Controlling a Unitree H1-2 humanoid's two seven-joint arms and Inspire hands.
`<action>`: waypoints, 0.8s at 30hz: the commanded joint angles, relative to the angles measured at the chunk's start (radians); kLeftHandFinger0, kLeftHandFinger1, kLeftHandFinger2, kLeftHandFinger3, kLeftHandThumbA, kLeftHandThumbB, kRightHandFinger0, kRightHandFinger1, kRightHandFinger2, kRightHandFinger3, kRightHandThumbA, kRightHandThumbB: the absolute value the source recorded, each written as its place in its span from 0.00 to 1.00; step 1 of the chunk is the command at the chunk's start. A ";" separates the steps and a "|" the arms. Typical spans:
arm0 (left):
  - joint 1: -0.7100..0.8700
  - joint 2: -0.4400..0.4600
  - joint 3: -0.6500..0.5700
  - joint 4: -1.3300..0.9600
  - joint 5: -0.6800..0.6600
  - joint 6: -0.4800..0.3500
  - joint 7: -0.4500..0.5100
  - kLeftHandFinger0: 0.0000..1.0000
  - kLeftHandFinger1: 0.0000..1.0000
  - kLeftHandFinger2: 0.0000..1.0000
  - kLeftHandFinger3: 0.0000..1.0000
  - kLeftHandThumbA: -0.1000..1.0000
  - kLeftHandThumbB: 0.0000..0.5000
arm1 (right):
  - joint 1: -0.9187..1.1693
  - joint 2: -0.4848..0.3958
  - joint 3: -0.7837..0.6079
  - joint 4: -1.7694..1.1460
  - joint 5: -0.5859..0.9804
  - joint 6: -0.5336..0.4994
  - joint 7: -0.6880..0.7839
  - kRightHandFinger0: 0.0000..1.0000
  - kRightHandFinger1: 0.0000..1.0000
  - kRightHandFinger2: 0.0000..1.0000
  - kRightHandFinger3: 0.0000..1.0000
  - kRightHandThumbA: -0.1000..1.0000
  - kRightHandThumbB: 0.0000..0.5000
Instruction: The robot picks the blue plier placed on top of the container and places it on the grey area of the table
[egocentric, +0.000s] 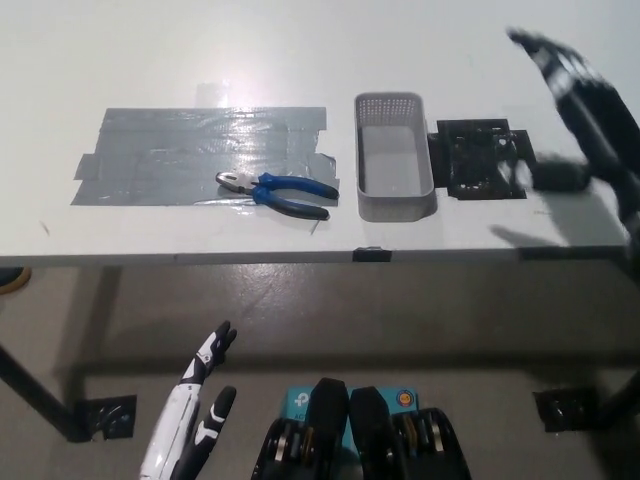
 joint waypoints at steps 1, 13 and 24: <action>-0.032 0.010 0.068 -0.043 -0.080 0.024 0.029 1.00 1.00 1.00 1.00 1.00 0.23 | 0.365 -0.083 -0.208 -0.782 0.469 0.093 0.018 1.00 1.00 1.00 1.00 0.88 0.77; -0.006 0.001 0.092 -0.027 -0.128 0.016 0.016 1.00 1.00 1.00 1.00 1.00 0.19 | 0.684 0.300 -0.042 -0.529 0.395 -0.051 -0.055 1.00 1.00 1.00 1.00 0.96 0.71; -0.026 -0.002 0.099 -0.001 -0.130 0.016 0.008 1.00 1.00 1.00 1.00 1.00 0.25 | 0.681 0.498 -0.131 -0.253 0.633 -0.063 0.029 1.00 1.00 1.00 1.00 0.96 0.30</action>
